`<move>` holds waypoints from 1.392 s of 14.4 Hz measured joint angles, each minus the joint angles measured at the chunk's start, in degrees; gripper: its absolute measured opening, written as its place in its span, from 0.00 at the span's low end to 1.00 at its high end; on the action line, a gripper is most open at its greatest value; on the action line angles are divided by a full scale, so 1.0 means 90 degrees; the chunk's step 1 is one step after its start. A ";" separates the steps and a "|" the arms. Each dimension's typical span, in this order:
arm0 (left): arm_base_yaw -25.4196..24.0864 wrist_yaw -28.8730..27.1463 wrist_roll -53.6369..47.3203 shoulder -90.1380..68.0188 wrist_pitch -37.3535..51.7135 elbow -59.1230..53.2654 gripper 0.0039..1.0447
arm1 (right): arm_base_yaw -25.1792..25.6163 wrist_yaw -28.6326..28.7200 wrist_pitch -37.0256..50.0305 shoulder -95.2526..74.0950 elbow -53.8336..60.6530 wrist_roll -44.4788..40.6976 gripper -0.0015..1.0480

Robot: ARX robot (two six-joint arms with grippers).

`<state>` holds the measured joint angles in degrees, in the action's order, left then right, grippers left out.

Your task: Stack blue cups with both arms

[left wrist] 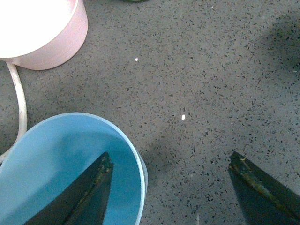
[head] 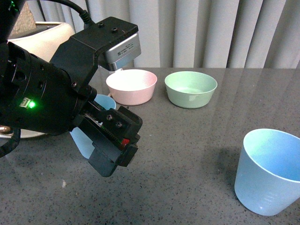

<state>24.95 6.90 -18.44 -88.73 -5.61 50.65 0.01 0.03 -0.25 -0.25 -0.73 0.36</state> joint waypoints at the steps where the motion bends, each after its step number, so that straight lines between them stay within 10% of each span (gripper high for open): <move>1: 0.0005 -0.0007 0.0000 -0.0007 -0.0002 0.0000 0.66 | 0.0000 0.0000 0.0000 0.0000 0.0000 0.0000 0.94; 3: 0.0010 -0.0010 -0.0005 -0.0007 -0.0010 0.0000 0.61 | 0.0000 0.0000 0.0000 0.0000 0.0000 0.0000 0.94; 9: 0.0010 -0.0058 -0.0044 0.0102 -0.0146 0.0002 0.03 | 0.0000 0.0000 0.0000 0.0000 0.0000 0.0000 0.94; 20: 0.1564 0.0002 -0.0092 -0.0141 -0.0255 0.0539 0.02 | 0.0000 -0.0002 0.0000 0.0000 0.0000 0.0000 0.94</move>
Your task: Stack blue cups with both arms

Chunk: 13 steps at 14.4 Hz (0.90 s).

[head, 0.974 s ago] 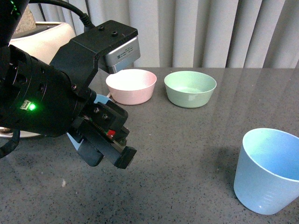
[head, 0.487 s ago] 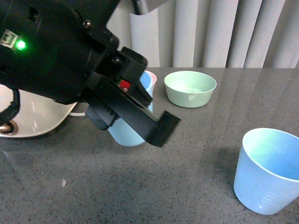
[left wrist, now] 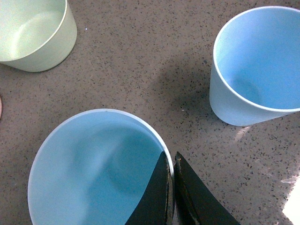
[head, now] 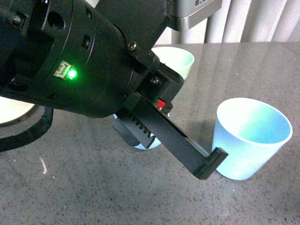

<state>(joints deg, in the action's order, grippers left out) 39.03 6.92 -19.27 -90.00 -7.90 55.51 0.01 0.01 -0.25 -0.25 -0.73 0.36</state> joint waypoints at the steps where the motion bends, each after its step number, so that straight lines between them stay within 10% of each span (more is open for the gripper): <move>1: 0.0005 -0.0019 -0.0073 -0.0134 0.0007 0.0012 0.02 | 0.0000 0.0000 0.0000 0.0000 0.0000 0.0000 0.94; 5: 0.0022 -0.0036 -0.0202 -0.0274 0.0034 0.0010 0.02 | 0.0000 0.0000 0.0002 0.0000 0.0000 0.0000 0.94; 13: -0.0017 0.0403 0.0000 0.0080 -0.0340 0.0277 0.85 | 0.0000 0.0000 -0.0002 0.0000 0.0000 0.0000 0.94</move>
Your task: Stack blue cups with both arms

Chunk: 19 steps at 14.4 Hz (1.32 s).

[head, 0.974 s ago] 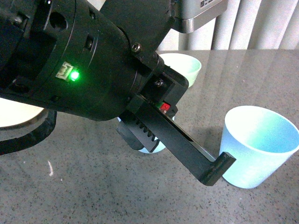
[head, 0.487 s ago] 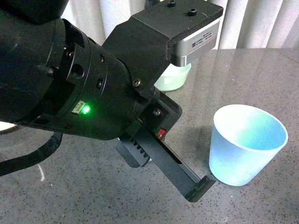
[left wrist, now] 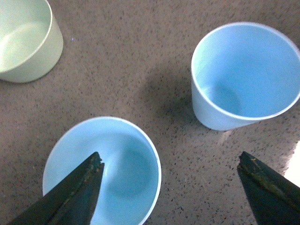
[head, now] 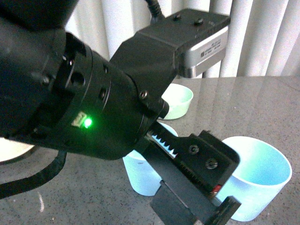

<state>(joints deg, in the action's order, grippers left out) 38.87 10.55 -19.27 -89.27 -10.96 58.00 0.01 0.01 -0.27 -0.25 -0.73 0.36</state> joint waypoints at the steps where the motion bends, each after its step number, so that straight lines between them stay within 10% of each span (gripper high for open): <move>1: -0.0036 0.0080 0.0080 0.0117 -0.0029 0.0097 0.95 | 0.0000 0.0002 0.0002 0.0000 0.0000 0.0000 0.94; 8: -0.0971 0.0335 0.0840 0.0619 0.0692 0.0476 0.94 | 0.0000 0.0002 0.0002 0.0000 0.0000 0.0000 0.94; 16: -0.4864 0.1579 0.2737 0.4357 0.2370 -0.1061 0.94 | 0.0000 0.0002 0.0002 0.0000 0.0000 0.0000 0.94; 19: -0.5731 0.0126 0.2322 0.5537 0.1591 -0.2310 0.60 | 0.0000 0.0000 -0.0002 0.0000 0.0000 0.0000 0.94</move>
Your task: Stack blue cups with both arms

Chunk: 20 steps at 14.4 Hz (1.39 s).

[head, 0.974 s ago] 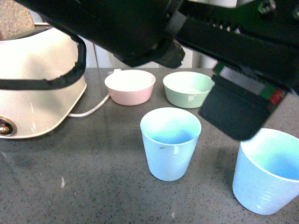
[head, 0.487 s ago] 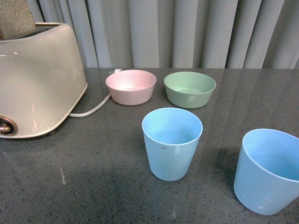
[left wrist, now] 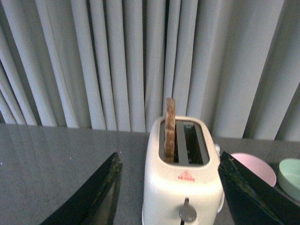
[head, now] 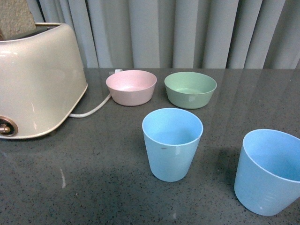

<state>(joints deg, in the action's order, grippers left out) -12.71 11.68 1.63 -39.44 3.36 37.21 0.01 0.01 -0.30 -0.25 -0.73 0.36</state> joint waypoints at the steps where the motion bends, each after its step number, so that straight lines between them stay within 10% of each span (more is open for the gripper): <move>1: 0.0182 -0.0078 -0.0056 0.0209 0.0231 -0.0449 0.50 | 0.0000 0.0002 0.0007 0.0000 0.0000 0.0000 0.94; 6: 0.0826 -0.0714 -0.0075 0.1292 0.0891 -0.2293 0.01 | 0.0000 0.0000 0.0005 0.0000 0.0000 0.0000 0.94; 8: 0.1467 -0.1202 -0.0095 0.1676 0.0969 -0.2803 0.01 | 0.0000 0.0002 0.0007 0.0000 0.0000 0.0000 0.94; 20: 0.1413 -0.1302 -0.0092 0.3133 0.0583 -0.3842 0.01 | 0.0000 0.0002 0.0005 0.0000 0.0000 0.0000 0.94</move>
<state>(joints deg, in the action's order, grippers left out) 0.01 -0.03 0.80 -11.25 8.60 2.63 0.01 0.03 -0.25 -0.25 -0.73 0.36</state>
